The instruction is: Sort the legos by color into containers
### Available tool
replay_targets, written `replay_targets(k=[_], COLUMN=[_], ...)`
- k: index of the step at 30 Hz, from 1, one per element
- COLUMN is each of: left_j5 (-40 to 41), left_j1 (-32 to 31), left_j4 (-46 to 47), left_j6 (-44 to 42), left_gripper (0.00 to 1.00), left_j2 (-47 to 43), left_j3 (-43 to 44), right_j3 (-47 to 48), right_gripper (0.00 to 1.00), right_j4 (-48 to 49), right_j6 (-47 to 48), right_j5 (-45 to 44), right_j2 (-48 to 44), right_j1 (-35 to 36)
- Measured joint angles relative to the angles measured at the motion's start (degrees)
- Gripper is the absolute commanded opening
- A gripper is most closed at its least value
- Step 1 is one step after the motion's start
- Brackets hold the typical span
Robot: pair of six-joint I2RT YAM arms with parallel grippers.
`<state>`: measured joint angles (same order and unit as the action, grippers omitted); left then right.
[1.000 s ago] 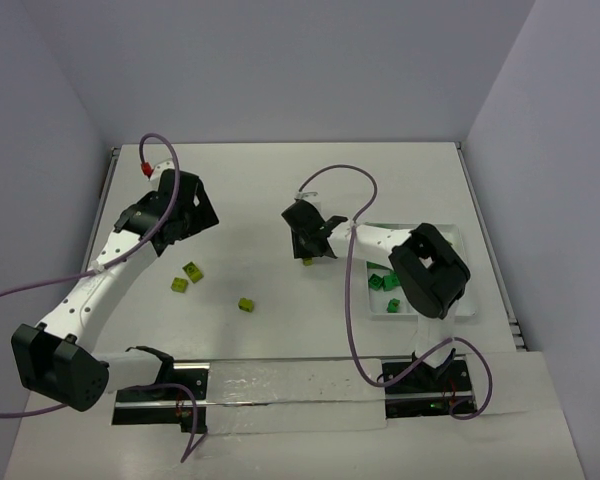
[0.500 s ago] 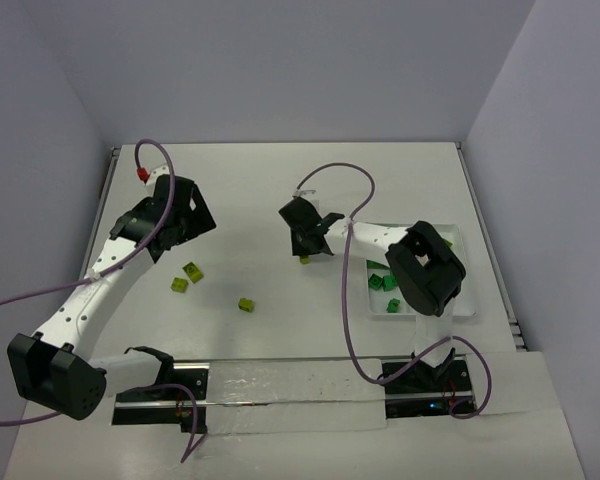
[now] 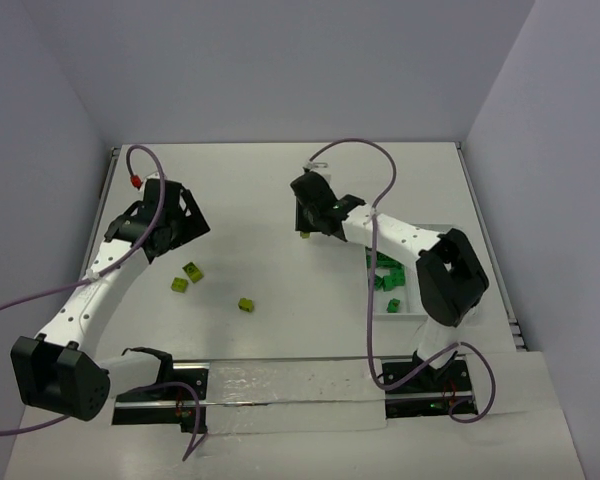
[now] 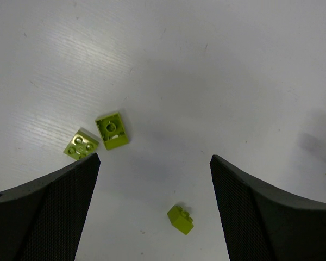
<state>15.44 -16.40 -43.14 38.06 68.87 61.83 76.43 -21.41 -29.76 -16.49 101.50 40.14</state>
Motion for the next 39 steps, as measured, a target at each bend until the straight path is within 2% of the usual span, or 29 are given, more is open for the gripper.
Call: replay_targets(k=[10, 17, 23, 28, 33, 39], left_j5=[-5.95, -8.39, -9.37, -9.69, -9.48, -9.31], left_j1=[0.00, 0.00, 0.00, 0.00, 0.00, 0.00], left_j4=[0.11, 0.99, 1.56, 1.86, 1.90, 2.27], left_j6=[0.02, -0.13, -0.78, -1.01, -1.15, -1.31], left_gripper=[0.90, 0.90, 0.90, 0.90, 0.90, 0.90], left_j2=[-2.33, -2.33, -2.76, -3.03, -3.03, -2.04], left_j3=[-2.94, -2.98, -3.08, -3.09, -3.09, -3.09], right_j3=[-6.32, -16.94, -27.21, -33.37, -33.63, -36.12], right_gripper=[0.00, 0.00, 0.00, 0.00, 0.00, 0.01], right_j4=[0.99, 1.01, 0.77, -0.44, -0.66, -0.63], right_j6=[-0.49, -0.83, -2.28, -4.25, -5.07, -6.37], right_j5=[0.67, 1.01, 0.10, 0.11, -0.16, -2.14], right_j2=[-13.67, -21.03, -31.86, -41.53, -44.54, -44.85], right_j1=[-10.42, -18.38, -25.05, -38.06, -47.07, -51.70])
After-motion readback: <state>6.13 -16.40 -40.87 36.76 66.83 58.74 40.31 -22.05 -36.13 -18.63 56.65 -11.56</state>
